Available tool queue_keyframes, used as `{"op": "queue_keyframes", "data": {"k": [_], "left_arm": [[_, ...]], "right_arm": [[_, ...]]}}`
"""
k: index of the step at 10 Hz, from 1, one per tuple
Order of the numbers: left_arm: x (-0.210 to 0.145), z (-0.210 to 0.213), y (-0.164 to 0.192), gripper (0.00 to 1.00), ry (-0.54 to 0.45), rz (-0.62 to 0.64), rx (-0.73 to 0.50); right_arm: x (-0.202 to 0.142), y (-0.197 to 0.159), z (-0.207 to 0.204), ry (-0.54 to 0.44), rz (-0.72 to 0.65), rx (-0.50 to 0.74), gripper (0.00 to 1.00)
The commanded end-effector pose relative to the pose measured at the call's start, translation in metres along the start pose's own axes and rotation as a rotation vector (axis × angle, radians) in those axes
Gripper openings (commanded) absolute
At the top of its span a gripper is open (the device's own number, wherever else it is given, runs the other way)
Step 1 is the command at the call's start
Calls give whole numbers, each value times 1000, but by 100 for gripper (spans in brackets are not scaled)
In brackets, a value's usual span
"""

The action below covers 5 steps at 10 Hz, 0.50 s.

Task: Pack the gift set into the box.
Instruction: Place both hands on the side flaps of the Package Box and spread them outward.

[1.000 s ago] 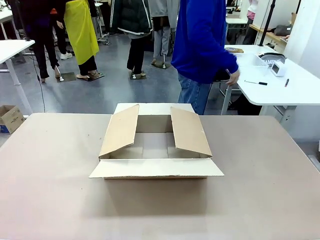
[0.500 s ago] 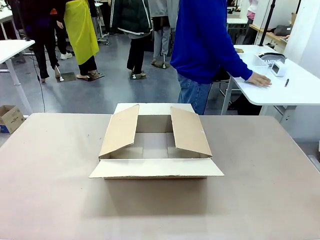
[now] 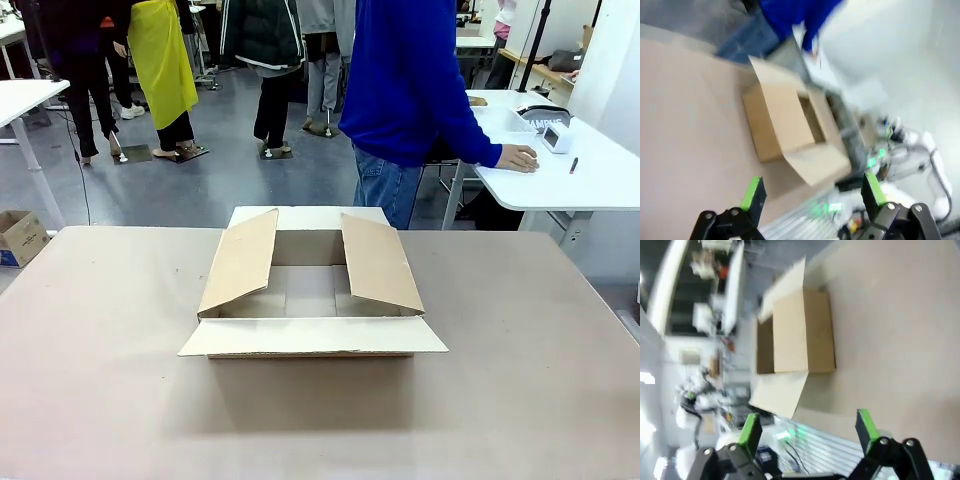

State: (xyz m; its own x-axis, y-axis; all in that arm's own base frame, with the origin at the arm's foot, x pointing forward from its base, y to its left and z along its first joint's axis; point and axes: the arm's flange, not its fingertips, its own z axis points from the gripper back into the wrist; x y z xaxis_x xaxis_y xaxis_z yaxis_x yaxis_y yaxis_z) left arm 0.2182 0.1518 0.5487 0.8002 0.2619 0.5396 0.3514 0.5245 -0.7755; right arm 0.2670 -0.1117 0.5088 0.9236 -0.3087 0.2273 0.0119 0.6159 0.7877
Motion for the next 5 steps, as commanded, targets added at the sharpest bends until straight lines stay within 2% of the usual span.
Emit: {"op": "queue_keyframes", "data": {"k": [1, 2, 3, 4, 5], "left_arm": [[25, -82, -74, 100, 341, -182, -38], [27, -140, -92, 100, 550, -218, -65], [21, -182, -100, 100, 673, -213, -85], [12, -217, -100, 100, 879, -170, -75], [-6, -166, -110, 100, 510, -169, -54]], "right_arm": [[-12, 100, -73, 185, 219, -106, 100], [-27, 135, -133, 330, 306, -152, 100], [-44, 155, -184, 397, 362, -199, 100], [-56, 166, -210, 324, 381, -211, 100], [-57, 161, -188, 255, 469, -201, 100]]}}
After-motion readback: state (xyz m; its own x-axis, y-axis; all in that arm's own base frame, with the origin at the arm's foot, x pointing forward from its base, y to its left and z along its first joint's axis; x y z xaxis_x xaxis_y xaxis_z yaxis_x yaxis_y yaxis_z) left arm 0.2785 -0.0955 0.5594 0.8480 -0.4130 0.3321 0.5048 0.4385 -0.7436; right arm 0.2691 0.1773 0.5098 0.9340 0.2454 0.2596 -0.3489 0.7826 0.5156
